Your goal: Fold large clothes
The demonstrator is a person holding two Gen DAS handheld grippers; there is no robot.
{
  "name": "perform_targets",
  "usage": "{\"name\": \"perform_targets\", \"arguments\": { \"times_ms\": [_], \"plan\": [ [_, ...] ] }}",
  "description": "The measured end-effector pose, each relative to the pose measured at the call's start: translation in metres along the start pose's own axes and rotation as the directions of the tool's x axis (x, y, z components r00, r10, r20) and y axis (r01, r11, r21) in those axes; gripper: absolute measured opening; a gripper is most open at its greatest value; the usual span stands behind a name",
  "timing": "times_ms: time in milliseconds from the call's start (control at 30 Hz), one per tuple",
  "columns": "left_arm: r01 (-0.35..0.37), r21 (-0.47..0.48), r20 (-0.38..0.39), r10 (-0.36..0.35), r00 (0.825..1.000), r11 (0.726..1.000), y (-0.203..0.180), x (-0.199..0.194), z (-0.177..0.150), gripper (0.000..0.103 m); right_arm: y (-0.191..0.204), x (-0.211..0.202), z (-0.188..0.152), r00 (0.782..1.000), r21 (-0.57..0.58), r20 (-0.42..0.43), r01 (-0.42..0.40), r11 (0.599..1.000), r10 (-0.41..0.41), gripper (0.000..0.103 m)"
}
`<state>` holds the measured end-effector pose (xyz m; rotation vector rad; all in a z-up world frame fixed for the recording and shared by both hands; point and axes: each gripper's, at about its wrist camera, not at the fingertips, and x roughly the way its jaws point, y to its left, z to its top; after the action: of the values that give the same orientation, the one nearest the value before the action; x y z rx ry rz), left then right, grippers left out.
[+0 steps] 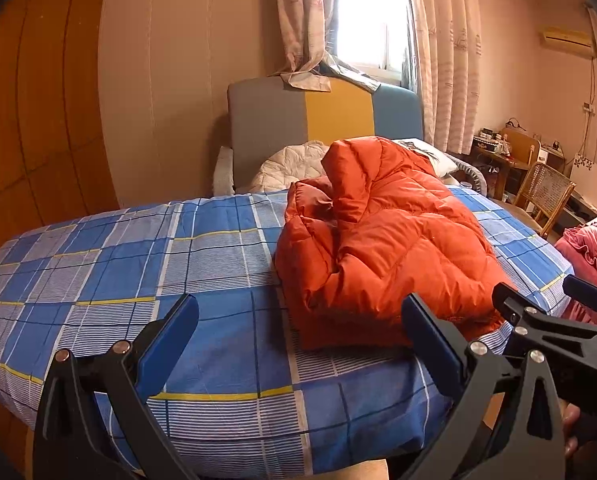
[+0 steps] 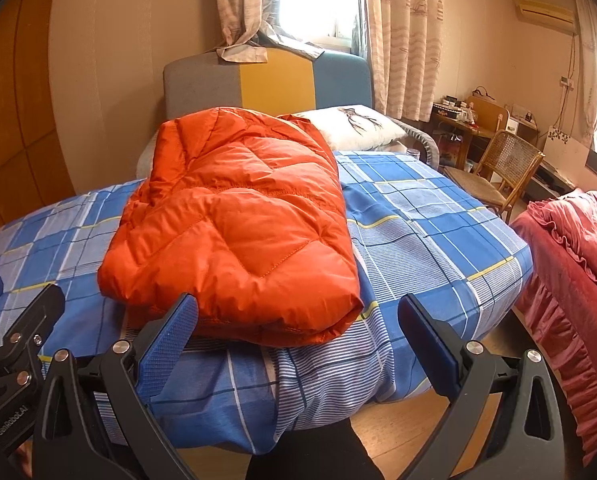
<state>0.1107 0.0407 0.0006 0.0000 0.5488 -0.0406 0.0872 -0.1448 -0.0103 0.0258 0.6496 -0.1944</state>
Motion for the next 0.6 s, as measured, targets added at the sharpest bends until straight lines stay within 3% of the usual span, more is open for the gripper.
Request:
{"name": "perform_targets", "arguments": {
  "times_ms": [600],
  "plan": [
    [0.009, 0.01, 0.012, -0.009, 1.0, 1.0, 0.0008, -0.008, 0.0056, 0.101, 0.0047, -0.0028, 0.0005, 1.0, -0.013, 0.01, -0.006, 1.0, 0.007, 0.1]
  ]
}}
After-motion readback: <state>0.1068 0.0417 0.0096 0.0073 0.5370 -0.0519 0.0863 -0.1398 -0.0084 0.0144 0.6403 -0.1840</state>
